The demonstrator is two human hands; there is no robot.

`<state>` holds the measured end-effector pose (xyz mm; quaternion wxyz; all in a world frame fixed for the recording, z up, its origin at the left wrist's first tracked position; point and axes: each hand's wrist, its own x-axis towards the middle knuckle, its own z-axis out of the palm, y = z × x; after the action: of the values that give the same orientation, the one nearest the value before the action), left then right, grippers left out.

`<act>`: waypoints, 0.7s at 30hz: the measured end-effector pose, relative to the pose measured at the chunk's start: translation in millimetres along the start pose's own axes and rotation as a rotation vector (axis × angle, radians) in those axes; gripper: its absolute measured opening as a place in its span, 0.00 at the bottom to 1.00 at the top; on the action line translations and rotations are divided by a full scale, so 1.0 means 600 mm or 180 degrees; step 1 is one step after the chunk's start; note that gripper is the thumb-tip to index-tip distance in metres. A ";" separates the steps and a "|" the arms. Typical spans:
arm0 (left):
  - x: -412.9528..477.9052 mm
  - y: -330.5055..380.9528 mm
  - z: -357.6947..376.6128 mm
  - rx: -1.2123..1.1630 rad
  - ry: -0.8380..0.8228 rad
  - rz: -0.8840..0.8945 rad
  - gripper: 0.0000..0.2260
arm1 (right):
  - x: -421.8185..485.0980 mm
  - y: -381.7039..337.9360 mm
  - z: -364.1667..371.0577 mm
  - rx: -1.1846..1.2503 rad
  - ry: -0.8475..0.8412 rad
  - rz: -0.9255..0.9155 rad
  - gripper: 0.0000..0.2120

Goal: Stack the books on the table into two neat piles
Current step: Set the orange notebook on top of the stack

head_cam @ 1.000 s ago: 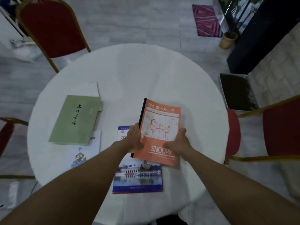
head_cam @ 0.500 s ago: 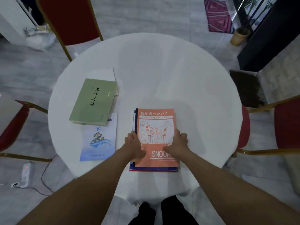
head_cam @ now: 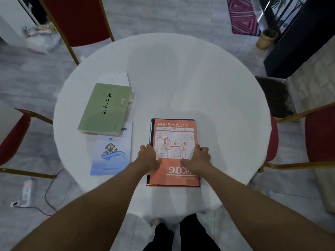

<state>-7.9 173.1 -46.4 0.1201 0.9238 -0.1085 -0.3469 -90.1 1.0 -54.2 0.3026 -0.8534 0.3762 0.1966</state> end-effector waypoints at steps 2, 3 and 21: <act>0.002 0.000 0.000 0.0013 -0.0013 0.0005 0.31 | 0.003 0.001 -0.001 0.0012 -0.0012 0.0021 0.39; 0.003 0.000 0.000 0.0025 -0.0017 0.0008 0.31 | 0.004 0.001 -0.001 0.0010 -0.0012 0.0029 0.39; 0.007 0.024 0.003 -0.0013 -0.0055 0.0083 0.32 | 0.013 0.007 -0.027 0.0057 -0.0038 0.0126 0.37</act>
<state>-7.4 157.9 -46.0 0.1256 0.9191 -0.1208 -0.3534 -86.6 -16.1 -48.2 0.3085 -0.8418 0.3930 0.2043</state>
